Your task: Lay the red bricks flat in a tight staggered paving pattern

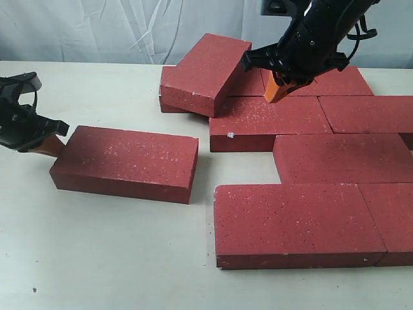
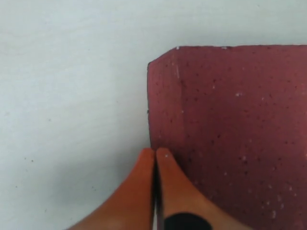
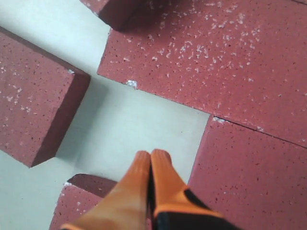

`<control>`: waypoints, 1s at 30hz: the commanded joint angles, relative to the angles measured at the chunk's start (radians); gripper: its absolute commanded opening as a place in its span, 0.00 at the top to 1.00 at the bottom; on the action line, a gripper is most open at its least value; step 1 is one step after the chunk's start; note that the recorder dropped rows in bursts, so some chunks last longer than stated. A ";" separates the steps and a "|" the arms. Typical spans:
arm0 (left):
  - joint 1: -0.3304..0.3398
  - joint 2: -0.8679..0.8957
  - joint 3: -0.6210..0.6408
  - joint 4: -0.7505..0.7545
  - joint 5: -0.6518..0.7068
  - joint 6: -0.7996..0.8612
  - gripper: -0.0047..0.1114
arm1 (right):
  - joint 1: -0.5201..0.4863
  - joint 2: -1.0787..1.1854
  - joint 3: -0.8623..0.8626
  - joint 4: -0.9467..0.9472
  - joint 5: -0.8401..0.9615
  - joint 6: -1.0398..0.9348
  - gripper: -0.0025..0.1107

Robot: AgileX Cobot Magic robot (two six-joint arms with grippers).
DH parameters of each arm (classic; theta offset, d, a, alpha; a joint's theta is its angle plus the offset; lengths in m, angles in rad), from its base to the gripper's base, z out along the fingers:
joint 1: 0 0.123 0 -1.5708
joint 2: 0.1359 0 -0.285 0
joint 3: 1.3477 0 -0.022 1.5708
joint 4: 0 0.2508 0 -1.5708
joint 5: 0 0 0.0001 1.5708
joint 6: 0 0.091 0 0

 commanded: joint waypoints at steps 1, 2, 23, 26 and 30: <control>0.005 -0.007 0.002 -0.043 -0.011 0.019 0.96 | -0.006 -0.011 0.000 -0.002 -0.003 -0.005 0.98; 0.005 -0.007 0.002 -0.051 -0.011 0.019 0.96 | -0.006 -0.011 0.000 -0.002 -0.005 -0.005 0.98; 0.005 -0.007 0.013 -0.204 0.069 0.104 0.96 | -0.006 -0.011 0.000 0.009 -0.029 -0.005 0.98; 0.005 -0.007 0.021 -0.205 0.069 0.104 0.96 | -0.006 -0.011 0.000 0.011 -0.029 -0.005 0.98; 0.005 -0.007 0.021 -0.207 0.078 0.098 0.96 | -0.006 -0.011 0.000 0.013 -0.029 -0.005 0.98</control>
